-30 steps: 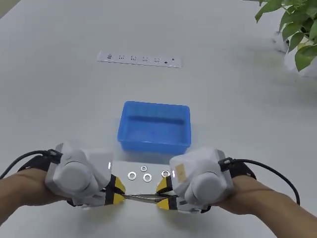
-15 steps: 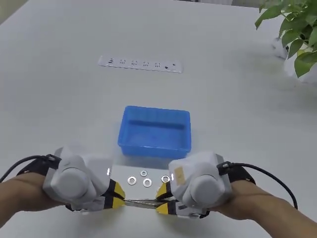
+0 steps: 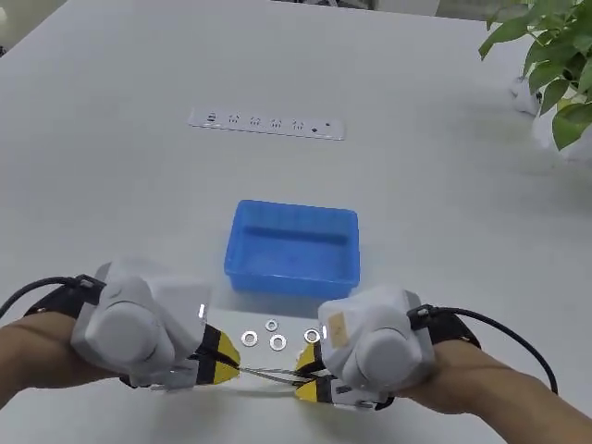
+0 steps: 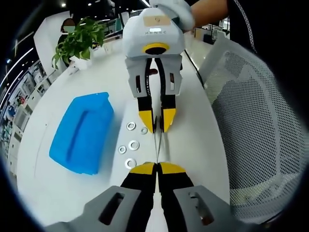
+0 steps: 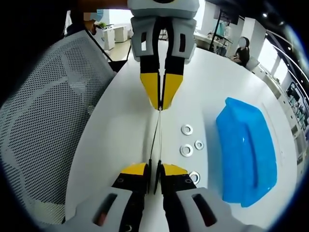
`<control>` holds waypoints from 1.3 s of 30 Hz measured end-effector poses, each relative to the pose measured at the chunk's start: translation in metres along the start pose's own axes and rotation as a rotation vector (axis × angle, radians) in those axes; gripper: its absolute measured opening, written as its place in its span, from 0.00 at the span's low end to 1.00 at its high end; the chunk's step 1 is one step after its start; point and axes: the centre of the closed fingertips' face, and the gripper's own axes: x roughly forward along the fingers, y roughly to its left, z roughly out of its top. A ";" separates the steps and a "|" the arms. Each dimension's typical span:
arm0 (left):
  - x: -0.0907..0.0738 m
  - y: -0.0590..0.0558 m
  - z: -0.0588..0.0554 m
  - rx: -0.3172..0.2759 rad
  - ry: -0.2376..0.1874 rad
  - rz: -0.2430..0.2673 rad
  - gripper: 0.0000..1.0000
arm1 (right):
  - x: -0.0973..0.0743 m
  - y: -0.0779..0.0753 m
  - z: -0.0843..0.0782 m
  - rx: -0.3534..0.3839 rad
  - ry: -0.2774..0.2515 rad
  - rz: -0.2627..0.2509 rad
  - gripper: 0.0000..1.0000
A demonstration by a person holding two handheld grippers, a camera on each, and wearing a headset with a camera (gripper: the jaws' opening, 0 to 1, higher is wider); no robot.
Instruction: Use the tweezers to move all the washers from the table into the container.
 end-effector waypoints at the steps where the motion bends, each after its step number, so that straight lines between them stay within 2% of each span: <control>1: -0.001 0.000 0.002 0.000 -0.004 -0.001 0.05 | 0.000 0.000 0.000 0.001 0.001 -0.001 0.13; 4: -0.005 0.000 0.009 0.007 -0.019 0.001 0.05 | -0.002 0.000 0.000 0.013 -0.004 -0.007 0.12; 10: -0.015 0.002 0.033 0.021 -0.071 0.004 0.05 | -0.010 -0.002 0.002 0.034 -0.015 -0.025 0.11; 17: -0.029 0.006 0.056 0.053 -0.111 0.014 0.05 | -0.020 -0.005 0.012 0.056 -0.048 -0.048 0.10; 19: -0.033 0.007 0.066 0.067 -0.133 0.018 0.06 | -0.023 -0.006 0.017 0.062 -0.064 -0.058 0.10; 22: -0.035 0.007 0.073 0.074 -0.151 0.018 0.06 | -0.023 -0.006 0.020 0.068 -0.077 -0.061 0.10; 39: -0.022 -0.005 0.090 0.100 -0.187 -0.020 0.06 | -0.012 0.005 0.023 0.062 -0.088 -0.044 0.11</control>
